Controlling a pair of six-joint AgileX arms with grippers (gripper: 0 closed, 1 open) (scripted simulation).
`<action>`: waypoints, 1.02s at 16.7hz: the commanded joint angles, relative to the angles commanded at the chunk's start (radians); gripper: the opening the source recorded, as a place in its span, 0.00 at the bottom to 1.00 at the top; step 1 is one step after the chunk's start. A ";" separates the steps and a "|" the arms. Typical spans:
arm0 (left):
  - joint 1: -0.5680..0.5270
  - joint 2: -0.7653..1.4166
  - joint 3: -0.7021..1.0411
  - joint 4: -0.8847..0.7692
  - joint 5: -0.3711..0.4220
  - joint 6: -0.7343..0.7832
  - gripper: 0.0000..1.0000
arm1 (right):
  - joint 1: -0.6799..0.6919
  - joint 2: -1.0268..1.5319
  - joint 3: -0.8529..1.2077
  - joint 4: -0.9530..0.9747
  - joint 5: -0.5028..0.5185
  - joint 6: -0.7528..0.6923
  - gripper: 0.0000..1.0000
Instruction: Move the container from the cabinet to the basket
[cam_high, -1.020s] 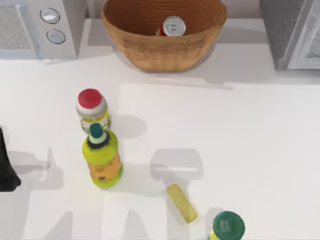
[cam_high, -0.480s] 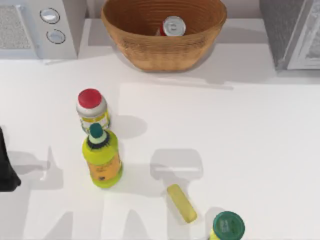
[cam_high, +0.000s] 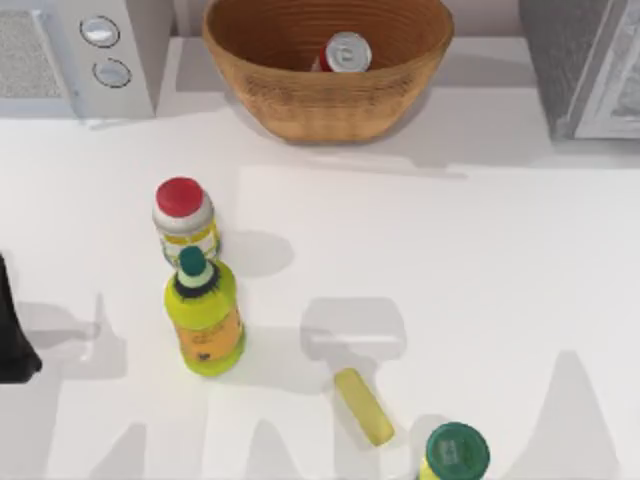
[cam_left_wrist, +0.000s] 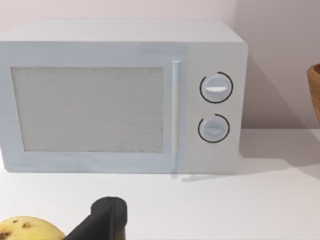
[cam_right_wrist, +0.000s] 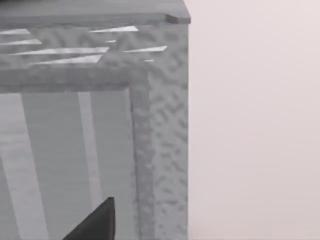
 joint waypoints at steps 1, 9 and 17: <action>0.000 0.000 0.000 0.000 0.000 0.000 1.00 | 0.002 -0.015 0.072 -0.092 0.001 0.000 1.00; 0.000 0.000 0.000 0.000 0.000 0.000 1.00 | 0.019 -0.101 0.421 -0.496 0.016 0.002 1.00; 0.000 0.000 0.000 0.000 0.000 0.000 1.00 | 0.045 -0.098 0.432 -0.499 0.045 0.002 1.00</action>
